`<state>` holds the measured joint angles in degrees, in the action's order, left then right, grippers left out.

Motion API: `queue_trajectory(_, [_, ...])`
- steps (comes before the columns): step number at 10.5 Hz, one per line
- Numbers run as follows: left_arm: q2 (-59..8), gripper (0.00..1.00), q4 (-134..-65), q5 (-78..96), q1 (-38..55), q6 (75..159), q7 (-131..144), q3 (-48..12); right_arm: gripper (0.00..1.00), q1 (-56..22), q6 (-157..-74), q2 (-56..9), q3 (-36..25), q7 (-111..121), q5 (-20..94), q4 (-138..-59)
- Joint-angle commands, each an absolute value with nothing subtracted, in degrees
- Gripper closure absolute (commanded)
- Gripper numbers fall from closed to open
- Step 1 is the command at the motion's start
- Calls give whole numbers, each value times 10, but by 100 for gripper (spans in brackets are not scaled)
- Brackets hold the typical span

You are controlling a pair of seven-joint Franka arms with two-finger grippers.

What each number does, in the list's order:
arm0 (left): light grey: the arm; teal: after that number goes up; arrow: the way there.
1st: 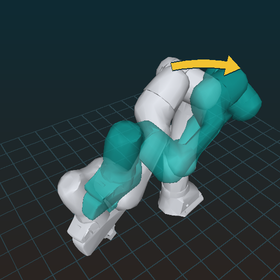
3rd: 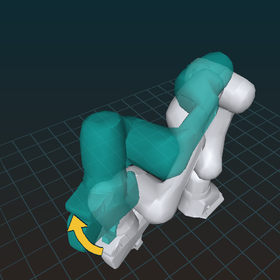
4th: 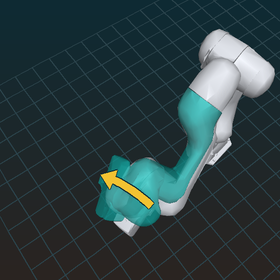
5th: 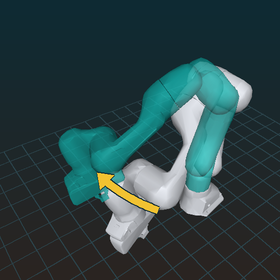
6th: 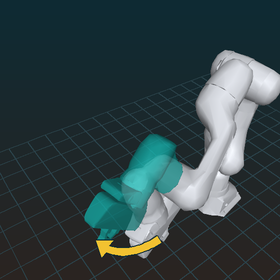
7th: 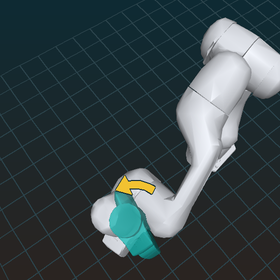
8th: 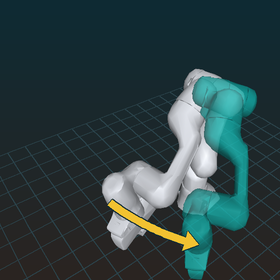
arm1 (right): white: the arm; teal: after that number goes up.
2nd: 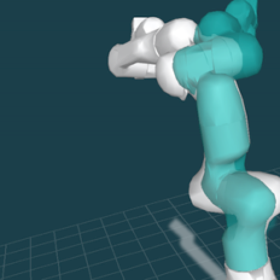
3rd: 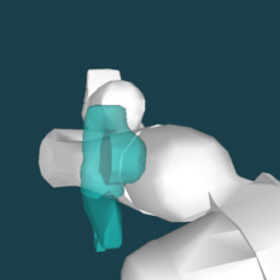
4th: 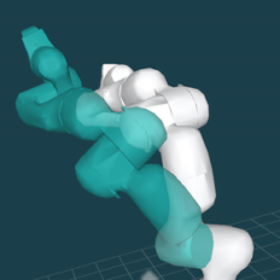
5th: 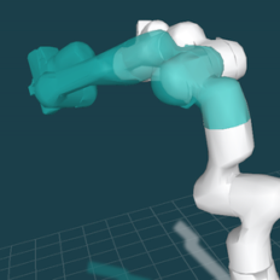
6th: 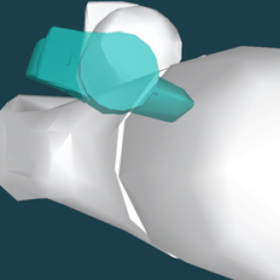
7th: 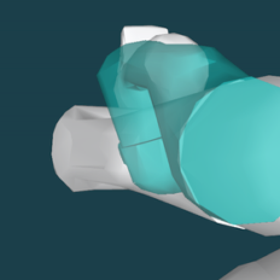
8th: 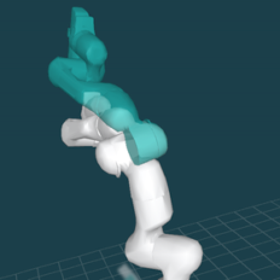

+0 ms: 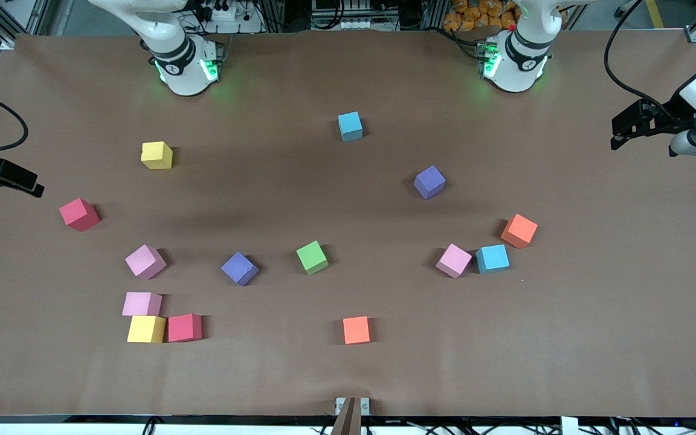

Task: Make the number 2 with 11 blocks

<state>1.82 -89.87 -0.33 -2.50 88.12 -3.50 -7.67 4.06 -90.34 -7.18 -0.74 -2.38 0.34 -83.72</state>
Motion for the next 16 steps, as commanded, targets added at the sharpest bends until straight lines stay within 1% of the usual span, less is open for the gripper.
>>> queue_trajectory(1, [33, 0, -911, -3, -25, 889, -36, -76, 0, 47, -899, -62, -4, -20, 0, -844])
queue_trajectory(9, [29, 0, -919, -8, -23, 889, -40, -76, 0, 45, -898, -61, -4, -21, 0, -845])
queue_trajectory(11, [17, 0, -919, -11, 19, 889, -29, -75, 0, 39, -889, -62, -1, -27, 1, -845])
queue_trajectory(12, [15, 0, -920, -11, 36, 889, -26, -74, 0, 22, -890, -64, -1, -28, 6, -849])
queue_trajectory(14, [9, 0, -923, -11, 71, 889, 38, -74, 0, 2, -892, -70, -1, -30, 7, -854])
queue_trajectory(16, [7, 0, -946, -6, 133, 891, 137, -75, 0, -25, -902, -83, -1, -50, 16, -865])
